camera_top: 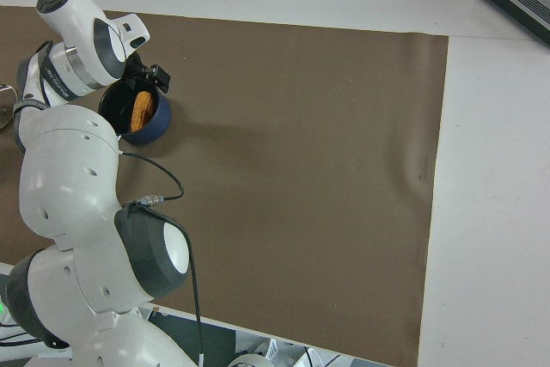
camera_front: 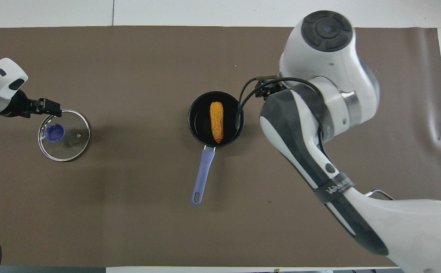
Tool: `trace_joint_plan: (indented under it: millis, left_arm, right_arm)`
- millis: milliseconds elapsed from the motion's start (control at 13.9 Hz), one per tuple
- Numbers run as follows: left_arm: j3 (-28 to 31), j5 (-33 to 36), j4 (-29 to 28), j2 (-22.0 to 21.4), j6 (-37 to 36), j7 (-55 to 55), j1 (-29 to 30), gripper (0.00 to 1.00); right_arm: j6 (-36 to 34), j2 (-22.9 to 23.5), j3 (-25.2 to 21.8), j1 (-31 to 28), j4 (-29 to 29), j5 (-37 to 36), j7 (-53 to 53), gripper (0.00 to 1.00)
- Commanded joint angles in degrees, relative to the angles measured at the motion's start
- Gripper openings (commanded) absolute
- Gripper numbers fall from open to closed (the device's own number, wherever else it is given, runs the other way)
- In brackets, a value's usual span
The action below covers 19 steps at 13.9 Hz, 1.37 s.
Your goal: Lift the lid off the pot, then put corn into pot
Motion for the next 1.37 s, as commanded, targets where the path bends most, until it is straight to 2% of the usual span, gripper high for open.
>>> trace_joint_plan:
  millis: [0, 144, 360, 504, 719, 863, 1151, 1295]
  left_arm:
    - [0.18, 2.6, 6.97, -3.11, -12.5, -0.27, -1.06, 1.0]
    - [-0.17, 2.6, 6.9, -7.93, -16.4, -0.27, -1.06, 1.0]
    - [-0.26, 2.52, 6.46, -12.6, -22.37, -0.44, -1.15, 1.0]
    - [-0.26, 2.52, 4.53, -14.8, -23.79, -1.14, -1.58, 1.0]
    - [0.26, 2.52, 0.49, -16.75, -23.02, -7.2, -6.32, 1.0]
    - [0.35, 2.52, 1.7, -16.4, -23.44, -7.04, -7.38, 1.0]
    - [0.35, 3.21, 9.08, -13.85, -29.23, -6.95, -8.61, 1.0]
    - [0.61, 2.61, 8.13, -14.02, -26.37, -6.51, -8.45, 1.0]
  right_arm:
    - [-6.8, -7.07, 0.98, -5.38, -2.5, -0.3, -5.32, 1.0]
    - [-11.46, -11.02, 0.81, -9.07, -3.37, -0.3, -12.51, 1.0]
    - [-11.22, -18.75, -0.07, -13.12, -10.39, -0.39, -21.93, 1.0]
    - [-9.73, -23.33, -1.39, -15.32, -15.57, -0.3, -25.45, 1.0]
    - [-9.55, -24.57, -5.34, -16.21, -17.61, -0.39, -31.95, 1.0]
    - [-10.16, -25.1, -7.1, -16.3, -17.79, -0.3, -32.41, 1.0]
    - [-9.37, -23.7, -7.19, -17.18, -15.77, 1.01, -31.88, 1.0]
    - [-10.85, -22.3, -7.81, -16.74, -13.59, 2.07, -31.53, 1.0]
